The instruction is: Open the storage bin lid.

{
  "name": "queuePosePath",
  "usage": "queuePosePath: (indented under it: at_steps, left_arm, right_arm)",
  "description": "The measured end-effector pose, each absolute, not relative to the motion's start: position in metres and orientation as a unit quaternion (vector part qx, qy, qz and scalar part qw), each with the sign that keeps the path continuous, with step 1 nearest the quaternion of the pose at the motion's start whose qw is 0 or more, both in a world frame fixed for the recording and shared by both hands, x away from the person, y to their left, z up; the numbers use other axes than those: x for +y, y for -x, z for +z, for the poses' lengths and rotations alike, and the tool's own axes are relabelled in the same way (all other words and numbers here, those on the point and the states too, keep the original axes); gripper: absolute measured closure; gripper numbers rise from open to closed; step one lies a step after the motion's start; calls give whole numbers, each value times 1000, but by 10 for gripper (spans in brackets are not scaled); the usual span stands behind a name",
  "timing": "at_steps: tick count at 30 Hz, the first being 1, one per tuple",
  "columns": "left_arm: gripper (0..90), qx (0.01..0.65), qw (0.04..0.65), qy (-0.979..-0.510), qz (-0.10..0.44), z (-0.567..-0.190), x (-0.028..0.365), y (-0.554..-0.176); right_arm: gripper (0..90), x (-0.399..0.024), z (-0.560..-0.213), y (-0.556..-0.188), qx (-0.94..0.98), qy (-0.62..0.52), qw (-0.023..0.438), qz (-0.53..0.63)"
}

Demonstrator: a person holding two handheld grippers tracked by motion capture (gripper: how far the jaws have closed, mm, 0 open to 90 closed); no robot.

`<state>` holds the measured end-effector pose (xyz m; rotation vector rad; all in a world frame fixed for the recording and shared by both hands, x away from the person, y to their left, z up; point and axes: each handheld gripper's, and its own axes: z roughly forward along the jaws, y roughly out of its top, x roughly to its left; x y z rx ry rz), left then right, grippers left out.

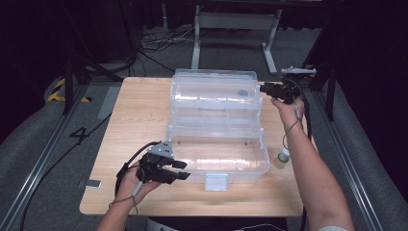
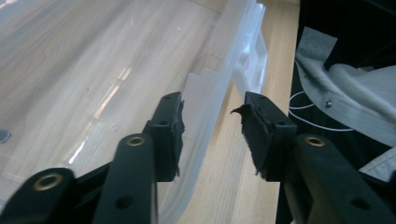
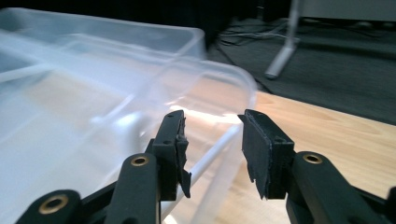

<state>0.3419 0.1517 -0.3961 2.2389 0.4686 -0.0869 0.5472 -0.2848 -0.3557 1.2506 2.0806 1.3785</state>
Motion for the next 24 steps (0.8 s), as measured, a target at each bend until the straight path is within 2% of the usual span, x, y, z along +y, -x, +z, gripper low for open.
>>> queuePosePath:
  at_steps: [7, 12, 18, 24]
  left_arm:
    - [544, 199, 426, -882, -19, -387, 163, -346]
    - [539, 231, 426, -875, 0, -383, 177, -349]
    - [539, 252, 428, -868, 17, -379, 192, -350]
    - [531, 278, 427, -860, 31, -379, 204, -354]
  right_arm:
    - [602, -288, -347, -501, 746, -398, 202, 494]
    - [607, -300, -345, -470, 739, -383, 204, 516]
    - [543, -312, -350, -452, 747, -396, 197, 496]
    - [534, -322, -353, -443, 748, -395, 198, 496]
